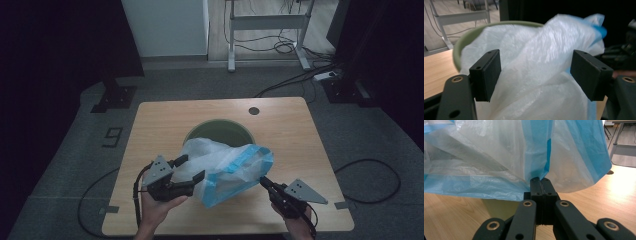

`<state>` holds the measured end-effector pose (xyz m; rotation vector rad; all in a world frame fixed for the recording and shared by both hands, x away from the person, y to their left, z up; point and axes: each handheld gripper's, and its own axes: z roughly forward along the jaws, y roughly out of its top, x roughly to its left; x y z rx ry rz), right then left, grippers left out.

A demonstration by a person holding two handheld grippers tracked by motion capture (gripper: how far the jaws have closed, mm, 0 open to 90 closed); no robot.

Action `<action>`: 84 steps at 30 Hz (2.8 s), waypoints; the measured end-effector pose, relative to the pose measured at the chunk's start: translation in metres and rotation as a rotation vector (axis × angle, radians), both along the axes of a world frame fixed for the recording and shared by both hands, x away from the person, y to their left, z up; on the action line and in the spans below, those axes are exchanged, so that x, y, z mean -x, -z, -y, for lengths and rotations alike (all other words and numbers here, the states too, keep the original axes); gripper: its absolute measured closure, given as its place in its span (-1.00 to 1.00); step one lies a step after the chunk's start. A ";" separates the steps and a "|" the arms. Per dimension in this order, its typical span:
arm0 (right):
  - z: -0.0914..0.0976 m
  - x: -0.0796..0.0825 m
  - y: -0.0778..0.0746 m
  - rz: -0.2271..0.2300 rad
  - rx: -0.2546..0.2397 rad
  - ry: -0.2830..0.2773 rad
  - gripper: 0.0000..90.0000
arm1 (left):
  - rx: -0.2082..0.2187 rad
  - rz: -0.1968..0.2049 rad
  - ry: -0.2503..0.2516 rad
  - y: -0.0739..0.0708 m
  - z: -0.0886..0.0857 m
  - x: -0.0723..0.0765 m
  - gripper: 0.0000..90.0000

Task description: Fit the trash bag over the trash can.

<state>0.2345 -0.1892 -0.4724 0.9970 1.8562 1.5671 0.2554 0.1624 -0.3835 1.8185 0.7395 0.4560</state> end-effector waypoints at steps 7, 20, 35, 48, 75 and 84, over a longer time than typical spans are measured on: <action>0.002 0.001 -0.001 0.004 -0.001 0.003 0.97 | -0.016 0.006 -0.010 -0.001 0.008 -0.005 0.50; 0.010 0.003 0.000 0.006 -0.010 0.019 0.97 | 0.255 0.030 -0.069 -0.002 -0.026 -0.008 0.84; 0.000 0.008 0.002 0.000 -0.002 -0.022 0.97 | 0.280 -0.024 -0.100 0.042 -0.060 0.011 0.81; 0.002 0.007 0.000 0.009 0.025 -0.012 0.97 | 0.214 -0.016 -0.087 0.037 -0.057 0.020 0.33; 0.001 0.012 -0.023 0.063 0.061 -0.006 0.97 | 0.106 0.060 0.026 -0.027 -0.026 0.032 -0.73; 0.000 0.011 -0.022 0.060 0.062 -0.009 0.97 | 0.010 0.052 0.069 -0.031 0.000 0.019 -0.49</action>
